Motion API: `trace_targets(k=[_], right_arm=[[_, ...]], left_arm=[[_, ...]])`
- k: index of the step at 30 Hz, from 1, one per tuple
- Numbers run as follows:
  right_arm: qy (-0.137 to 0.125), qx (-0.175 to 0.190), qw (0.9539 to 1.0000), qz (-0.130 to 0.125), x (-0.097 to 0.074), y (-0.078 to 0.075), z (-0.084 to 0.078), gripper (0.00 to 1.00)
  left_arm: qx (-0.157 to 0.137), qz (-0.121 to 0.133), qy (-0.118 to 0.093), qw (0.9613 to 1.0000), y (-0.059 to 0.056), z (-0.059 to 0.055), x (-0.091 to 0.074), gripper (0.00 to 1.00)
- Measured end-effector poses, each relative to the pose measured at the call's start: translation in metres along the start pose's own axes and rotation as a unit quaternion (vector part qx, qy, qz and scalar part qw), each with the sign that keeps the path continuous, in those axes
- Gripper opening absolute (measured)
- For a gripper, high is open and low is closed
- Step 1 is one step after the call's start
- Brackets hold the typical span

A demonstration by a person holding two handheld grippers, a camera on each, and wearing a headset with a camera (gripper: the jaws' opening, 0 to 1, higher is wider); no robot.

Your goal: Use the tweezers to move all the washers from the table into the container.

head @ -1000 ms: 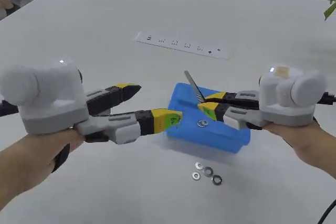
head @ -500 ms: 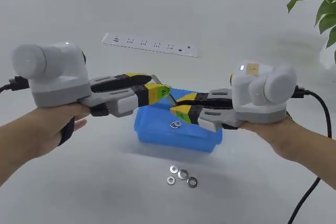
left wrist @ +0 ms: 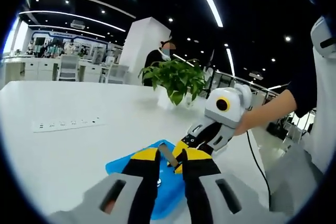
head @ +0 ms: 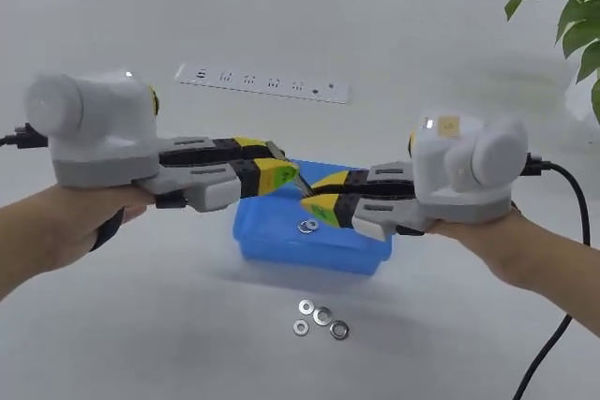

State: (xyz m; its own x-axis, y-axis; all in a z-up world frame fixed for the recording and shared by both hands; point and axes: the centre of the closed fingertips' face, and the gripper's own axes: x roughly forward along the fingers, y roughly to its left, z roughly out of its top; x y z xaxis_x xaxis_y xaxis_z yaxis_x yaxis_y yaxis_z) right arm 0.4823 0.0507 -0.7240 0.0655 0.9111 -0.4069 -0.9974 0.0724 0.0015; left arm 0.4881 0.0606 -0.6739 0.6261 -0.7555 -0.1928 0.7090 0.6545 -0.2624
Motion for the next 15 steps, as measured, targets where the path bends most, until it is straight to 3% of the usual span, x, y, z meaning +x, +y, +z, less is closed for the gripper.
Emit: trace_targets(k=[4, 11, 13, 15], right_arm=[[-0.002, -0.003, 1.0000, 0.004, 0.000, 0.002, 0.001, 0.07], [-0.002, -0.005, 1.0000, 0.004, 0.001, 0.001, 0.003, 0.07], [0.000, -0.009, 0.9999, 0.005, 0.002, 0.002, 0.003, 0.07], [0.002, -0.012, 0.9999, 0.004, 0.002, 0.002, 0.003, 0.07]], left_arm=[[0.011, 0.005, 0.001, 0.9999, 0.002, 0.003, -0.001, 0.12], [0.038, -0.020, -0.001, 0.9991, -0.014, 0.010, 0.001, 0.09], [0.062, -0.019, 0.006, 0.9979, -0.015, 0.011, 0.003, 0.09], [0.067, -0.024, 0.011, 0.9974, -0.017, 0.011, 0.004, 0.09]])
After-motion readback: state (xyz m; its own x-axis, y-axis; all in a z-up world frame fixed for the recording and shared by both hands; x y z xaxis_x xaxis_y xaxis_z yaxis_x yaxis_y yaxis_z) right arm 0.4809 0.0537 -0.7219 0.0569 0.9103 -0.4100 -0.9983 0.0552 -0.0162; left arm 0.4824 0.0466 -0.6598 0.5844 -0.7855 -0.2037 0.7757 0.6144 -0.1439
